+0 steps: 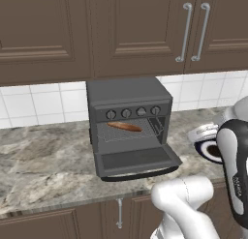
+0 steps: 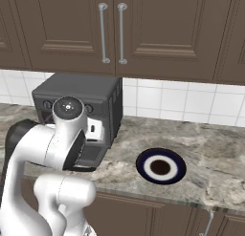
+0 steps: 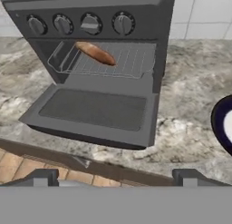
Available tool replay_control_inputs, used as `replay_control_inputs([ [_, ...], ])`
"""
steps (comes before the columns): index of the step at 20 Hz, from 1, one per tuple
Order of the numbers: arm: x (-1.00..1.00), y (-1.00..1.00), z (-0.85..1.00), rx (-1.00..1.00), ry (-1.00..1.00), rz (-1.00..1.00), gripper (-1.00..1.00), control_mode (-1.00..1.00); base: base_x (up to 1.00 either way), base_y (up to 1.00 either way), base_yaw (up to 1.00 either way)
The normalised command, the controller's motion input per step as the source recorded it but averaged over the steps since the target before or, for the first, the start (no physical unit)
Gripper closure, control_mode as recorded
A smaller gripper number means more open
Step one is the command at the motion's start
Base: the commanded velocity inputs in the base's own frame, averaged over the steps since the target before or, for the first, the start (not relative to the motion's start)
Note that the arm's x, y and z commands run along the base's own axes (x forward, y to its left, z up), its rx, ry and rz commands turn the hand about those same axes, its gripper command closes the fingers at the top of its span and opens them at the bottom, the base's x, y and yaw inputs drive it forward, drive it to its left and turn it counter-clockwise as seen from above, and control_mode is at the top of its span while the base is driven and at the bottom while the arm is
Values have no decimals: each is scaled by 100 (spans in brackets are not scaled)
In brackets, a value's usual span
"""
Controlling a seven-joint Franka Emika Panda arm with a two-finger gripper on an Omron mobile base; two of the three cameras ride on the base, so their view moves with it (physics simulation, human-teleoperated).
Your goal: Pull the toaster oven rack outwards. Pick up the baguette from the plate and place it on the toaster oven rack. Close the toaster oven door fully and set the temperature to the lowest setting.
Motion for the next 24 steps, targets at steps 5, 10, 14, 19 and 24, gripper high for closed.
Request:
replay_control_inputs([
  [5,7,-19,0,14,0,0,-100,-100,0,0,0],
  [10,20,-16,-1,25,0,0,-100,-100,0,0,0],
  [14,19,-20,-17,29,11,0,-100,-100,0,0,0],
  [19,13,-28,-22,34,14,0,-100,-100,0,0,0],
  [24,0,-15,-12,20,17,-6,-100,-100,0,0,0],
])
